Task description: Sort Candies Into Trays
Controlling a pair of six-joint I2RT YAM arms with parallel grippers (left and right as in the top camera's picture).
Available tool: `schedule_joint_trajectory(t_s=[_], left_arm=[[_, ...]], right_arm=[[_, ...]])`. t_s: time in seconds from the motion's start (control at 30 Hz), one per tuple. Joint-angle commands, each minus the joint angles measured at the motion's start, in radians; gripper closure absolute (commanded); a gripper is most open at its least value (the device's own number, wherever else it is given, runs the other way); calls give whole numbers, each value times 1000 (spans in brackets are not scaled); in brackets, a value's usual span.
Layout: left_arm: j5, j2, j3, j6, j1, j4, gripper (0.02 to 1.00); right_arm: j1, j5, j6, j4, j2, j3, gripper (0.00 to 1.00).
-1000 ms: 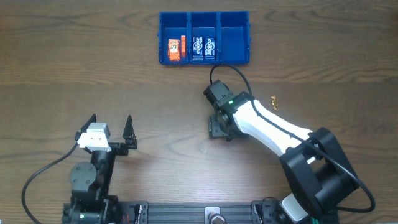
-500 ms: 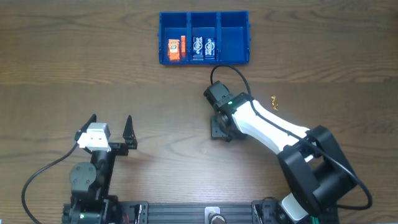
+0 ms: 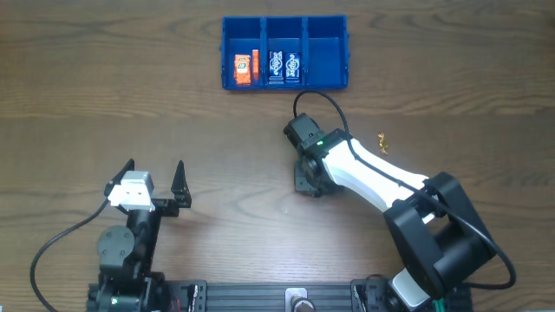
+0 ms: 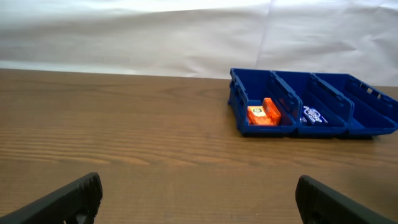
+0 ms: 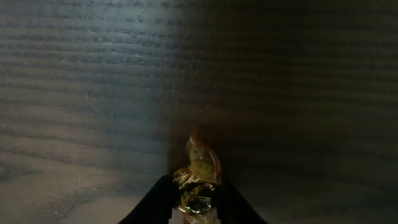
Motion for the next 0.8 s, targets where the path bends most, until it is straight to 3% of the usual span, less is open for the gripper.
schedule_joint_trajectory(t_s=[0.03,0.2,0.33,0.43,0.6,0.8], left_arm=[[9,-4,-14,15,4,-42,23],[9,-4,-14,15,4,-42,20],[9,-4,-14,15,4,-42,20],[9,-4,-14,15,4,-42,20],[9,-4,-14,15,4,-42,20],[9,-4,-14,15,4,-42,20]], right_arm=[[2,18,11,3,12,-6,844],[-8,60,10,8,-96,15,873],[-31,213,-1,-27,-259,167,873],[-97,294,-93,-22,-227,382,873],[-195,303,-274,-4,18,721,873],[-262,269,-310,-27,295,951,873]])
